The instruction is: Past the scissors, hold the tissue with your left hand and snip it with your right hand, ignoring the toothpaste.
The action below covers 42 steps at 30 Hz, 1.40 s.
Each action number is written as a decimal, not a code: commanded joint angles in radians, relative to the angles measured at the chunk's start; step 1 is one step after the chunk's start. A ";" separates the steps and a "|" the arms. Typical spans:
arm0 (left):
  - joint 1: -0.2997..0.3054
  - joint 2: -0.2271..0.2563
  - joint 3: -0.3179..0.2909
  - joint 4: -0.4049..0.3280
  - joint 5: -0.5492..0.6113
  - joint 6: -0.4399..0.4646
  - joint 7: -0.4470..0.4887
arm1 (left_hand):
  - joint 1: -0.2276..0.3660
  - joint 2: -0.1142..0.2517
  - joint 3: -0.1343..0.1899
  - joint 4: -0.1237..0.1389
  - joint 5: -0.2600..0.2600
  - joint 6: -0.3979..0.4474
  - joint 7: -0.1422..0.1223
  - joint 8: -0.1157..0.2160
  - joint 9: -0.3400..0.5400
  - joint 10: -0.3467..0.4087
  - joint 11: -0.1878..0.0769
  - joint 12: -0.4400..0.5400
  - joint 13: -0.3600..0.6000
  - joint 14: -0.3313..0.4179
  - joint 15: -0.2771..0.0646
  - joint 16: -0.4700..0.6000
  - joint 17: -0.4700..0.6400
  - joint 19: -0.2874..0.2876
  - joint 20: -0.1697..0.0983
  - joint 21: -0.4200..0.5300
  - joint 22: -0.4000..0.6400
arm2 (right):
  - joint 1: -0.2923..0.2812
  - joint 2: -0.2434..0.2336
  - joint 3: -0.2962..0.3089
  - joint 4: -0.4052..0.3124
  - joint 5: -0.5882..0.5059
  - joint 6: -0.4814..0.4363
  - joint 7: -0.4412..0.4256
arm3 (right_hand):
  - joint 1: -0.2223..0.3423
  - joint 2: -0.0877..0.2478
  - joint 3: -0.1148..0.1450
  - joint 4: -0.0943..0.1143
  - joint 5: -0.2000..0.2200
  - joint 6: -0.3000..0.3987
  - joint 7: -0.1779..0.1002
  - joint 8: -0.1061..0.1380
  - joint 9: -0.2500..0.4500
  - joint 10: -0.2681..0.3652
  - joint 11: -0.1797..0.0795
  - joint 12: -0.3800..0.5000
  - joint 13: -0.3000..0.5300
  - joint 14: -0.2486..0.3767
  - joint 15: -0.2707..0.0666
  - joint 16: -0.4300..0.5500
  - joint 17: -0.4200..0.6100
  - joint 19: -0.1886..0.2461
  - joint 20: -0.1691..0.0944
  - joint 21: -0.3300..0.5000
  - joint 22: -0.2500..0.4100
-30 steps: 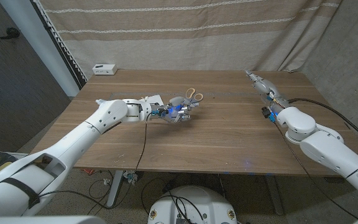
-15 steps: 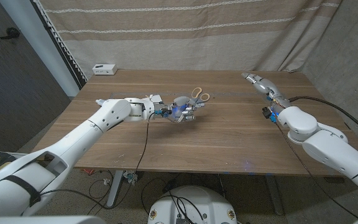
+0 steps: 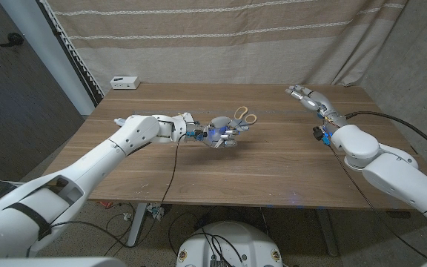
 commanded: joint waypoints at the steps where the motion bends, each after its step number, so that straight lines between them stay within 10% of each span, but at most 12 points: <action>1: -0.026 -0.007 0.027 0.011 0.030 0.008 -0.059 | 0.012 0.003 0.001 -0.005 0.005 0.018 0.013 0.002 -0.007 0.008 0.001 0.006 0.006 0.000 0.001 0.010 0.001 0.007 -0.064 -0.002 0.002 | 0.009 -0.036 0.000 -0.034 -0.025 -0.039 0.035 | 0.031 0.000 0.019 -0.006 0.009 0.014 -0.004 0.005 0.002 -0.012 0.007 -0.003 0.002 -0.048 -0.012 0.004 0.003 -0.009 -0.007 0.001 0.003; 21: -0.056 -0.018 0.071 0.025 0.078 0.013 -0.124 | 0.013 0.002 -0.001 -0.006 0.006 0.008 0.010 0.008 0.001 0.007 0.001 0.005 0.005 0.001 0.001 0.013 -0.009 0.008 -0.064 -0.003 0.001 | -0.021 -0.108 0.034 -0.112 -0.060 -0.139 0.045 | 0.130 -0.016 0.067 -0.039 0.027 0.011 -0.004 -0.005 0.003 -0.040 0.034 -0.014 0.002 -0.067 -0.008 -0.001 0.002 -0.023 -0.007 -0.004 0.002; 42: -0.054 -0.025 0.070 0.024 0.082 0.027 -0.114 | 0.011 0.003 -0.001 -0.005 0.006 0.006 0.009 0.007 -0.006 0.002 0.001 0.006 0.005 0.000 0.001 0.022 -0.005 0.004 -0.063 0.000 0.007 | -0.030 -0.154 0.039 -0.143 -0.128 -0.120 0.089 | 0.241 -0.025 0.110 -0.036 0.041 0.160 -0.057 0.039 0.010 0.008 0.040 0.004 0.002 -0.063 -0.028 0.002 0.001 -0.026 -0.016 -0.003 0.003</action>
